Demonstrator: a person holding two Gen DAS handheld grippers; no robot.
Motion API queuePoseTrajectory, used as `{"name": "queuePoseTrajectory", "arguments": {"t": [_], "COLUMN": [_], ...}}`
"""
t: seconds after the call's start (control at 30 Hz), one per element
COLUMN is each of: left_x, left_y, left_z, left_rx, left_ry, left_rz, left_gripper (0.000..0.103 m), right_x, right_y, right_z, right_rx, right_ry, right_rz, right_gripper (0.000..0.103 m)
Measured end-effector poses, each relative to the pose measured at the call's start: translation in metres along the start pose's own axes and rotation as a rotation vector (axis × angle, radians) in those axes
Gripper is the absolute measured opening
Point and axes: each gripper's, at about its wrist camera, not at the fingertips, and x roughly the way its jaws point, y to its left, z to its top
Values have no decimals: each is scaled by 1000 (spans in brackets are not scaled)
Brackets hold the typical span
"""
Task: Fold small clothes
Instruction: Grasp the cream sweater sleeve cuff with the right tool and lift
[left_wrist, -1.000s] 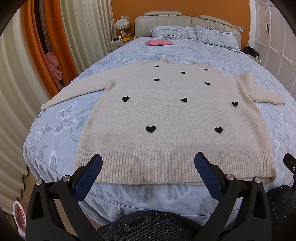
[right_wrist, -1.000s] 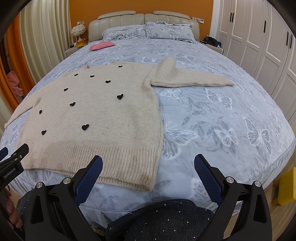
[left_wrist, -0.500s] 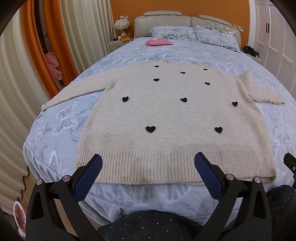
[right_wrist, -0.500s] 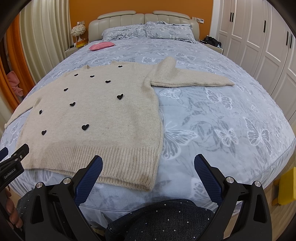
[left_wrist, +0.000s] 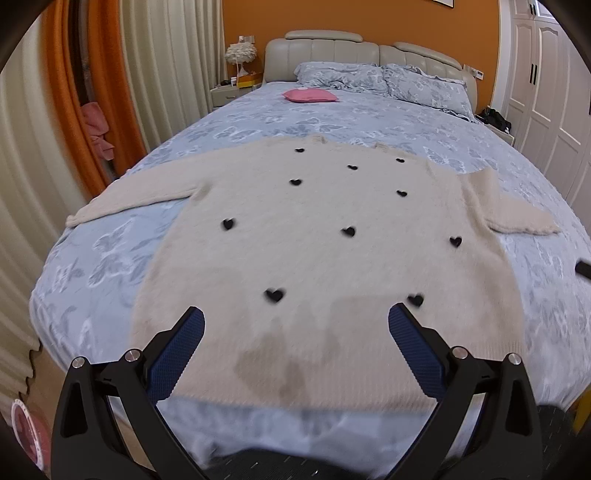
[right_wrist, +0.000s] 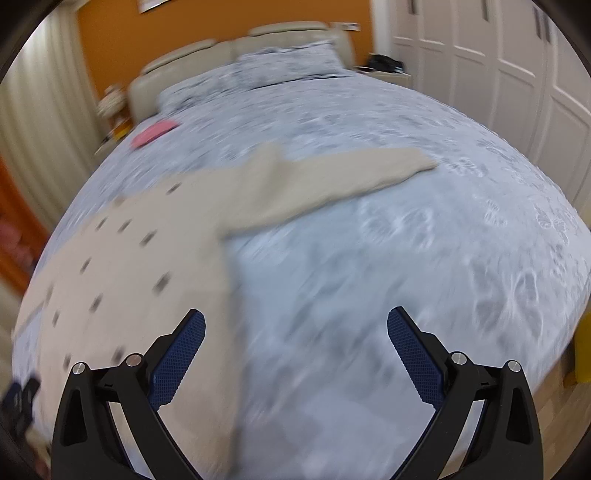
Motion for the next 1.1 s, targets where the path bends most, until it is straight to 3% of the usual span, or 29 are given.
{"name": "queuePoseTrajectory", "arguments": {"t": [0.2, 0.37, 0.47, 0.57, 0.6, 0.63, 0.7, 0.8, 0.97, 1.1], "left_x": [39, 60, 71, 78, 81, 82, 85, 86, 81, 73], "left_y": [-31, -53, -58, -60, -60, -61, -62, -62, -57, -52], "left_z": [13, 9, 3, -2, -5, -7, -12, -15, -15, -16], "left_rx": [10, 61, 69, 70, 72, 75, 87, 93, 66, 42], "left_ry": [37, 49, 74, 97, 105, 110, 121, 131, 121, 109], "left_rz": [-7, 0, -10, -13, -15, -15, -16, -25, -57, -89], "left_gripper": [98, 98, 98, 98, 98, 98, 98, 98, 98, 98], "right_x": [94, 159, 196, 218, 220, 221, 224, 194, 124, 90], "right_y": [-70, -123, -150, -164, -165, -166, -171, -180, -211, -188], "right_z": [89, 131, 142, 146, 147, 149, 152, 156, 150, 164], "right_rx": [119, 296, 415, 484, 485, 481, 498, 519, 576, 484], "right_ry": [50, 85, 114, 113, 85, 77, 82, -15, -134, -147], "right_rz": [-85, -105, -96, -78, -81, -70, -13, 42, 43, 37], "right_gripper": [89, 87, 79, 57, 42, 9, 7, 6, 6, 6]}}
